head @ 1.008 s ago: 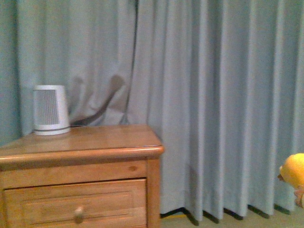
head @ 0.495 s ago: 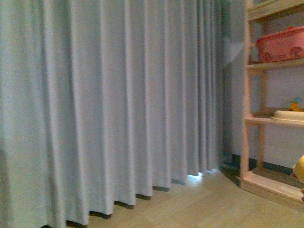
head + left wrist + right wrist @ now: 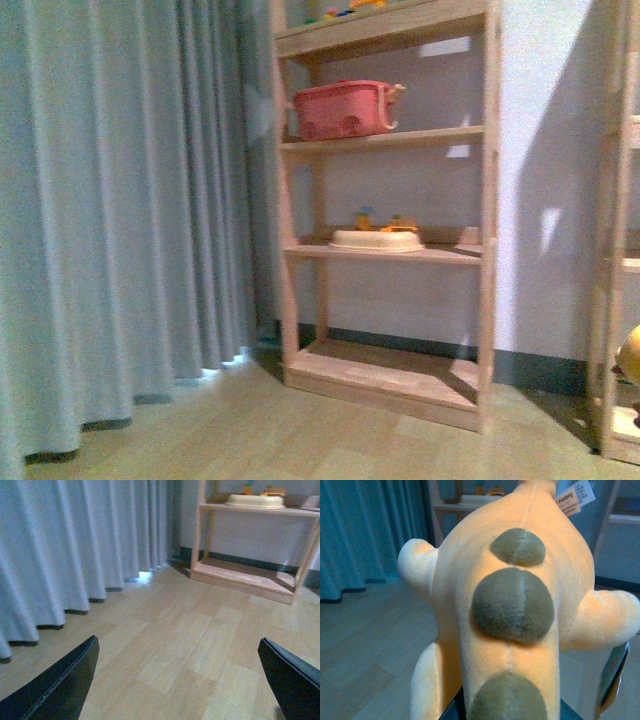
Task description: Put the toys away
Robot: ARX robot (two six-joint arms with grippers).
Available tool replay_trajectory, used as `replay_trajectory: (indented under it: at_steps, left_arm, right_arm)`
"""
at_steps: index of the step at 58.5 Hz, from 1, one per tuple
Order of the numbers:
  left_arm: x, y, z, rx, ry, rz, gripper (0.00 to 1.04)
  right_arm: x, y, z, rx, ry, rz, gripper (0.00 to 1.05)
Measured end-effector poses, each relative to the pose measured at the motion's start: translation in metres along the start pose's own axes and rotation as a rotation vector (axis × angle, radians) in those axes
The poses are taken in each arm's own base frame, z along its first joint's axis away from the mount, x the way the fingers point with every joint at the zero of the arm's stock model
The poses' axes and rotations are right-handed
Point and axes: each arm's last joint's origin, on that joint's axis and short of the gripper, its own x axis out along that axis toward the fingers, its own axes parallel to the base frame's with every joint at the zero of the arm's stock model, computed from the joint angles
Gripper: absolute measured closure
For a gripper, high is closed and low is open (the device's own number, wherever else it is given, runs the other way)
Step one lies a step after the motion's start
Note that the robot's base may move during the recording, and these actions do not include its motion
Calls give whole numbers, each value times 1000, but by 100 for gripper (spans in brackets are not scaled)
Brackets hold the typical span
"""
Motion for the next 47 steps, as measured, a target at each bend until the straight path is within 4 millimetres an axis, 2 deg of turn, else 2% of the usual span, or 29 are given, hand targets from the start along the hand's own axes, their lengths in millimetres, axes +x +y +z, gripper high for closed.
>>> replay_trajectory:
  at_steps: [47]
  left_arm:
    - [0,0,0,0,0,-1,6]
  right_arm:
    - [0,0,0,0,0,2,98]
